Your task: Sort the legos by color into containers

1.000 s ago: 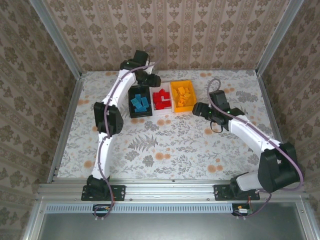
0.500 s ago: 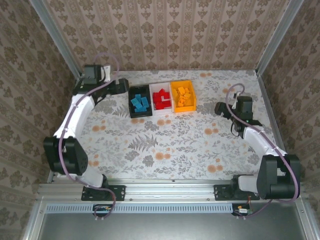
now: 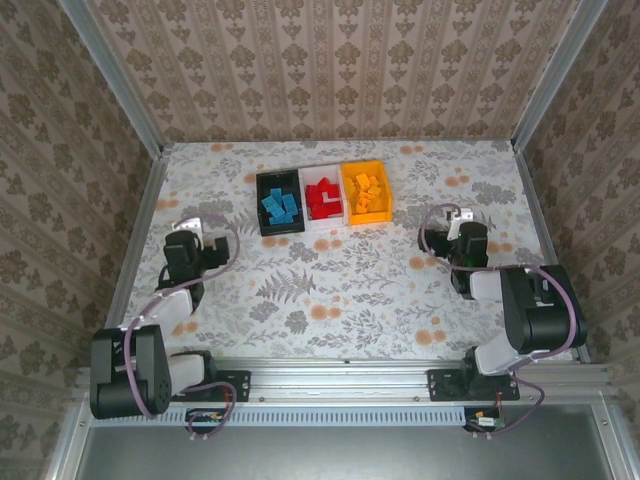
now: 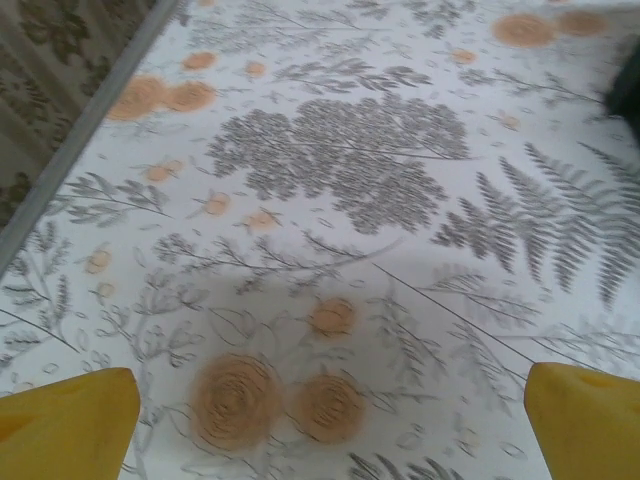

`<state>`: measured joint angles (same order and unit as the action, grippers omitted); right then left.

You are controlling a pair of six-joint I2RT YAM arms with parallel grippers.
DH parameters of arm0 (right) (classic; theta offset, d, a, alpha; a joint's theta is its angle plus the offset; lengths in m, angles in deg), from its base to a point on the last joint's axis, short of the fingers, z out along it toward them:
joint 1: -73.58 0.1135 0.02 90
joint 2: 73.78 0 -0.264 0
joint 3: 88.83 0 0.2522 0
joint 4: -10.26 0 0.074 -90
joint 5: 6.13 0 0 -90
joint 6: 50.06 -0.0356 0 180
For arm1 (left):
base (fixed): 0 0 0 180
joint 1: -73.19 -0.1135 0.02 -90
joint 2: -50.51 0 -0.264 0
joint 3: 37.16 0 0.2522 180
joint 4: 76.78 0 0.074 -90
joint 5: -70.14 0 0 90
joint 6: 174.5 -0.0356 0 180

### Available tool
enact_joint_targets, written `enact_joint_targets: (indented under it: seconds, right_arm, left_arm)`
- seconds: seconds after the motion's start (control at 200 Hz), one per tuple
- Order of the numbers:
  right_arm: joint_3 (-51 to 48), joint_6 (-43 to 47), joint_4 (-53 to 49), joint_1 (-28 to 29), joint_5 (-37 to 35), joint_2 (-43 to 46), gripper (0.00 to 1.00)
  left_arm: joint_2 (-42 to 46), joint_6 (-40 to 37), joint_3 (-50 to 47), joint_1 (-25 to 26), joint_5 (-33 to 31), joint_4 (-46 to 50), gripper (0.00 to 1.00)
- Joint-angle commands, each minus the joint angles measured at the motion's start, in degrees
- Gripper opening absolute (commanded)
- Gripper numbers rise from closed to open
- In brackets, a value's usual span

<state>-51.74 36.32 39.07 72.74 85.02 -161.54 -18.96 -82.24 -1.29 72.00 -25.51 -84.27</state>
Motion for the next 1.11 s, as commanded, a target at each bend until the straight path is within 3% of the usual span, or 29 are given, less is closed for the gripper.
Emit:
enact_joint_targets:
  seconds: [0.0, 0.24, 0.42, 0.485, 0.575, 1.1]
  right_arm:
    - [-0.1, 1.8, 6.4, 0.3, 0.7, 0.2, 0.98]
    - [-0.2, 1.8, 6.8, 0.4, 0.5, 0.1, 1.0]
    - [-0.1, 1.7, 6.8, 0.4, 0.4, 0.0, 1.0]
    - [-0.2, 1.8, 6.8, 0.4, 0.4, 0.1, 1.0]
    - [-0.2, 1.8, 6.8, 0.4, 0.4, 0.1, 1.0]
    - [-0.1, 1.9, 6.7, 0.5, 0.4, 0.0, 1.0]
  left_arm:
    - [-5.7, -3.7, 0.3, -0.9, 0.6, -14.8, 1.0]
    - [-11.5, -2.3, 5.4, -0.3, 2.9, -12.8, 1.0]
    - [-19.9, -4.8, -3.9, 2.3, 0.7, -39.8, 1.0]
    - [-17.8, -4.1, -1.9, 2.8, -0.3, -32.2, 1.0]
    - [-18.5, -4.0, 0.5, 2.9, -0.8, -28.7, 1.0]
    - [-18.9, -4.5, 0.3, 3.2, -1.5, -29.8, 1.0]
